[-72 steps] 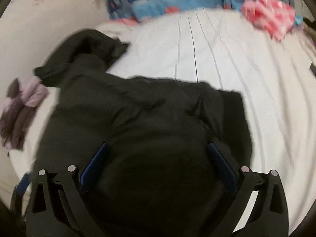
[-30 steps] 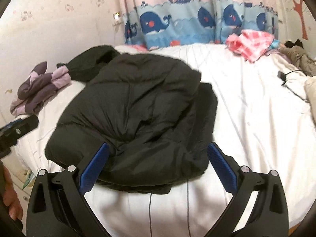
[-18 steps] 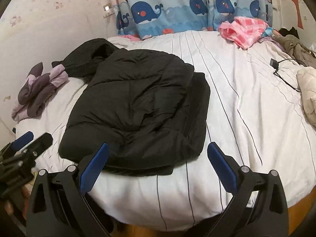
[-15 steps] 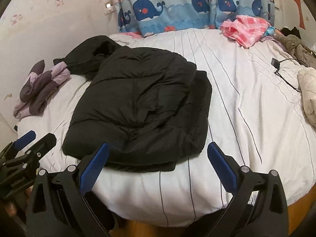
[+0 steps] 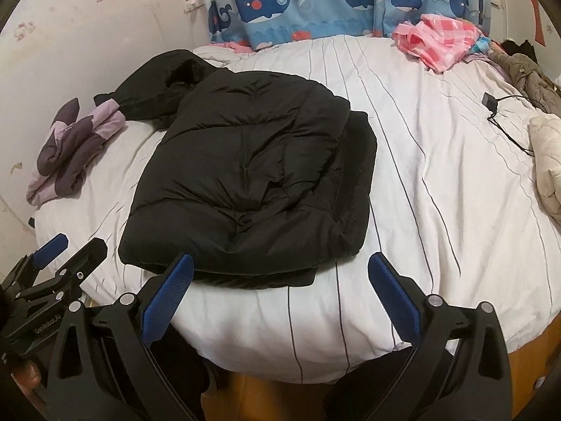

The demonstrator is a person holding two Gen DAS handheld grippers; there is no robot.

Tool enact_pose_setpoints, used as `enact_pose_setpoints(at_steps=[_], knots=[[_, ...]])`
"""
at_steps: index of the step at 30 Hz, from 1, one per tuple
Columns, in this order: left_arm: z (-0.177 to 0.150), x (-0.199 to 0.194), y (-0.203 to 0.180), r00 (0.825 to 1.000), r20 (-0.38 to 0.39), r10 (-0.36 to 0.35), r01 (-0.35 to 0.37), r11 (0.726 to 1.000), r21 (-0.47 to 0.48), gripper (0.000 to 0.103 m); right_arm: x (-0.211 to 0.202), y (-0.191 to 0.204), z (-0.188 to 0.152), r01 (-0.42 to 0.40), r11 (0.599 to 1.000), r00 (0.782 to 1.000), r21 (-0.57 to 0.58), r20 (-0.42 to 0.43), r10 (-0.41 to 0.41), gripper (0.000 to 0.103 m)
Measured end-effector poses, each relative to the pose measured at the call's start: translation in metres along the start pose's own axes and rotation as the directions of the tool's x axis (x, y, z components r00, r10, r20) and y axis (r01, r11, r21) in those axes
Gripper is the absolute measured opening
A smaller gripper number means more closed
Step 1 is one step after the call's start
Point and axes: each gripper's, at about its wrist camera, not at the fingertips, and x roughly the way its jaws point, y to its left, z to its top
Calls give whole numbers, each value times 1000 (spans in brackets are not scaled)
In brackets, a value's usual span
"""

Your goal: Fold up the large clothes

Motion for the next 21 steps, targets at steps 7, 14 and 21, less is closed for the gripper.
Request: enact_pose_setpoints(at_steps=[7,14,21], knots=[[2,1,3,1000,-13,-14,14,1000,-6,96,3,3,2,-1,1000,1000,-4,-30,1,96],[6,0,4,999,-30,-21,21,1000,-2,96,-1,4,5,-11,1000,999,-4,-33,11,96],[9,5,2,997,-68,-26,26,1000,4,96,-2,3,5,-9,1000,999,-5,-38,9,96]])
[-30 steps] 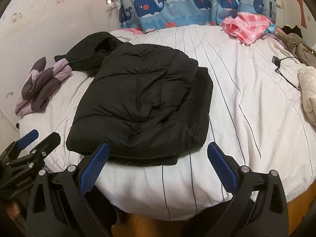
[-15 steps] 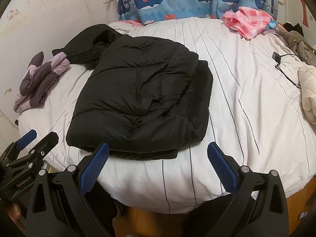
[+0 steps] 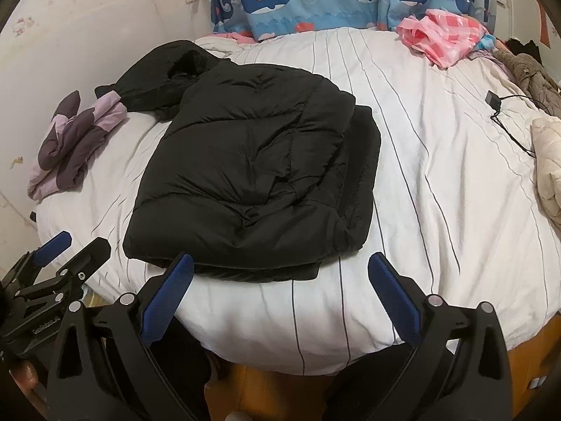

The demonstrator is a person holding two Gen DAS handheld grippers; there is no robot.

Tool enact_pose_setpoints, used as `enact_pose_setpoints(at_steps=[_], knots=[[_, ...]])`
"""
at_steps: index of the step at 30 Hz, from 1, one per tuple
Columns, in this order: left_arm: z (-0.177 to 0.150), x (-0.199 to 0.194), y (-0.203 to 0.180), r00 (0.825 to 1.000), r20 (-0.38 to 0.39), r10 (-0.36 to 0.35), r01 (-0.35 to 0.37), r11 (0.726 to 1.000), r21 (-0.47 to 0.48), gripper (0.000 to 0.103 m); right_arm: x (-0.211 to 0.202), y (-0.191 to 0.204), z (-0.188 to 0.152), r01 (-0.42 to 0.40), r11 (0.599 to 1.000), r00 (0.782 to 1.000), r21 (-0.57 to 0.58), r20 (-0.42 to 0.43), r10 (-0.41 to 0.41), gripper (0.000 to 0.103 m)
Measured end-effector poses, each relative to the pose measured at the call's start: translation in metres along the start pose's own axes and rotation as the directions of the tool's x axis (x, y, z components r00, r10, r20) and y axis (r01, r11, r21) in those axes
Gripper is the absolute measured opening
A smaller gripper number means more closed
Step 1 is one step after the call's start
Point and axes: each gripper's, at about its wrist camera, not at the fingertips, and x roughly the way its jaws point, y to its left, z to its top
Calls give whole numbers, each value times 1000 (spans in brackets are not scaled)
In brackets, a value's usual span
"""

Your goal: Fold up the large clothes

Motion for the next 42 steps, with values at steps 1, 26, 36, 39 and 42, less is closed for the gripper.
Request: enact_pose_setpoints(at_steps=[1,26,36,39,42], knots=[[0,1,0,1000,-2,0,0,1000,3,96,0,0,0,2,1000,1000,-1,0,-2,96],[2,2,1,1000,-18,-9,9,1000,8,96,-3,-2,-2,52,999,998,-10,-22,-53,96],[2,8,6,1000,-31,-2,3,1000,2,96,1,-5,-3,98,995,994,-37,-42,-99,96],[1,9,6,999,-34,-1,1,1000,1,96,1,-6,-3,100,994,994,-48,-44,-103,96],[0,9,7,999,-37,-1,1,1000,-2,96,1,-5,-3,106,993,993,-55,-44,-108,96]])
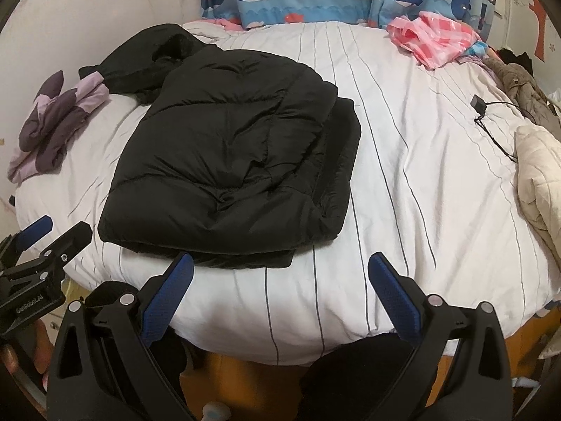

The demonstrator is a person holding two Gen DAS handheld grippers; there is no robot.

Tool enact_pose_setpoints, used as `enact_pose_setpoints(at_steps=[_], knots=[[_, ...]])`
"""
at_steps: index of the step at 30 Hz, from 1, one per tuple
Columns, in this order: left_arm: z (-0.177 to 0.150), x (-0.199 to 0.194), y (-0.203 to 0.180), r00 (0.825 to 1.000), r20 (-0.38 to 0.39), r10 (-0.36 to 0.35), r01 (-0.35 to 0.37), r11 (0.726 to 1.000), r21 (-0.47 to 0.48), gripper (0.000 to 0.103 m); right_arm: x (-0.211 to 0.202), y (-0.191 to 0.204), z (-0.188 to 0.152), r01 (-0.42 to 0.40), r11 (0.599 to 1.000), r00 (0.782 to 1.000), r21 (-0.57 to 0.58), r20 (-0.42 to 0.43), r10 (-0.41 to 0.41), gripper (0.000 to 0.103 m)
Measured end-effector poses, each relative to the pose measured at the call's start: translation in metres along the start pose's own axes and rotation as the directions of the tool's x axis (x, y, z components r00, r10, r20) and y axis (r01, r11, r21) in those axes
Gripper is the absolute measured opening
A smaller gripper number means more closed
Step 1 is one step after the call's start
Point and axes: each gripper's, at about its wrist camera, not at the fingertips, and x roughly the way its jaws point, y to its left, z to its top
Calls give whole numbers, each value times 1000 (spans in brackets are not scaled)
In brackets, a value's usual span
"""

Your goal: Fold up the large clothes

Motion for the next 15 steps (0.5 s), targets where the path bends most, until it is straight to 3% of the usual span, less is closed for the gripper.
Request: enact_pose_setpoints(at_steps=[15], knots=[[-1,2,6,1000,-6,-10,10,999,-30,96,0,2,1,4,1000,1000,-8,0,-4,96]])
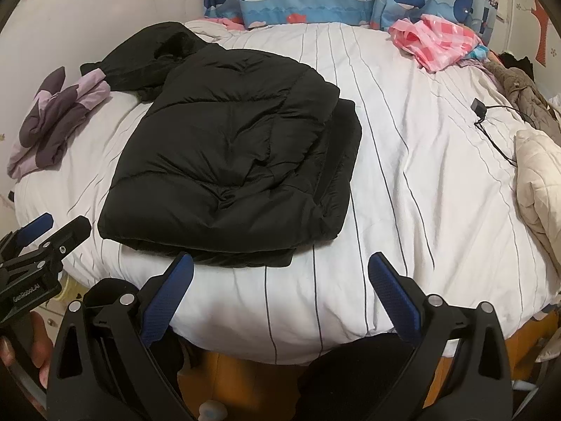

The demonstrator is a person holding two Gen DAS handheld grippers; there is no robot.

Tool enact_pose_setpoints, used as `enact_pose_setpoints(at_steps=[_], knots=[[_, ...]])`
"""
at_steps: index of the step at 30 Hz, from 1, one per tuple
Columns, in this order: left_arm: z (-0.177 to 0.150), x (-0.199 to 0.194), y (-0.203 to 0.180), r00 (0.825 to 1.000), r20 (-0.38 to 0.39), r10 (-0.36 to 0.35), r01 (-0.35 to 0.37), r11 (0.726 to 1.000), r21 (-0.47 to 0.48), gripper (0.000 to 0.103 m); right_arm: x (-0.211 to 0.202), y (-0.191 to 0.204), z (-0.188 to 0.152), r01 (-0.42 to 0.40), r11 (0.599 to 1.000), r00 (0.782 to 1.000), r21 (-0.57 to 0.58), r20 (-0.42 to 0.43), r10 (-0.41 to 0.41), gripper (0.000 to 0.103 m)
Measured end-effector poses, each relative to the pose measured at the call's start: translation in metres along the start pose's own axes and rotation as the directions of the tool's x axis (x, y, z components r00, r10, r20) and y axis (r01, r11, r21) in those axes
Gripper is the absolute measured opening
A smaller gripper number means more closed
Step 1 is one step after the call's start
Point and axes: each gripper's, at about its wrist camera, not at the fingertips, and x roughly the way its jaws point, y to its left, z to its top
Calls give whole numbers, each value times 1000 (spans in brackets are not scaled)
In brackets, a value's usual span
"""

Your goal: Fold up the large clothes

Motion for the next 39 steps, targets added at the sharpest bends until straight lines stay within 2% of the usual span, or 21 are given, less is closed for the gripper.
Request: enact_pose_setpoints(at_steps=[7,11,22,39], knots=[[0,2,-1,1000,-9,5,-5,1000,9,96,-5,0,-1,8,1000,1000,-8,14,-8,96],[0,7,-6,999,-51,10,-9,1000,26,96,-7,-3,-3,11,1000,1000,-9,21,-10,96],[3,0,-14,1000,-26,15,-14,999,38,96,-11,-10,-5,23,1000,998,-19,50,-22,96],[3,7,-36,998,-40,49,-45,995,88,96,-9,-22,-5,28,1000,998,2,63,-29,96]])
